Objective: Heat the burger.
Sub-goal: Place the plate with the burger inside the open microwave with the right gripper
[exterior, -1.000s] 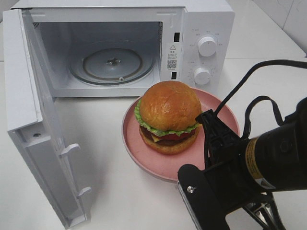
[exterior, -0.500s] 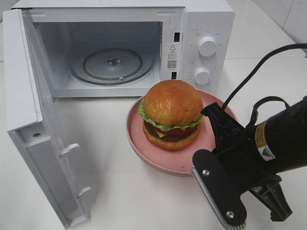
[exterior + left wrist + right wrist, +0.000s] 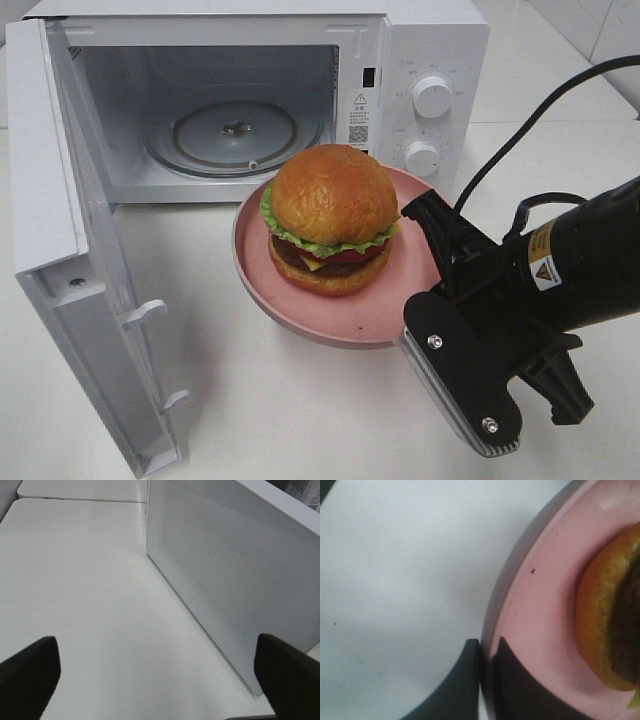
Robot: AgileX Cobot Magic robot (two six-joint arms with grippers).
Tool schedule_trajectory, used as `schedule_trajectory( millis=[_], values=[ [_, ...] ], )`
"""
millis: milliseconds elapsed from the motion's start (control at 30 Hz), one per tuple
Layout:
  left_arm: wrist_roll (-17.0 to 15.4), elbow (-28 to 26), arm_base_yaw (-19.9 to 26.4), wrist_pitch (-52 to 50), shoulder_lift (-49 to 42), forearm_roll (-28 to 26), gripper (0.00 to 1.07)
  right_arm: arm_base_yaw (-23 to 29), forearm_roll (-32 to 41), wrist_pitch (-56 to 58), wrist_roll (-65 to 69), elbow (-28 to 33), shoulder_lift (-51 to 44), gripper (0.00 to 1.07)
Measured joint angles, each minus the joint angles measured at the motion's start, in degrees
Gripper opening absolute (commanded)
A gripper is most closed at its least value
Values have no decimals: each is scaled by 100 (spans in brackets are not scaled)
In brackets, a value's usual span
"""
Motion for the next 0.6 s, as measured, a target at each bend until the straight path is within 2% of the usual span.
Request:
schedule_trajectory(
  millis=[600],
  values=[
    [0, 0, 0, 0, 0, 0, 98, 0, -109, -298, 6, -670, 837, 0]
  ],
)
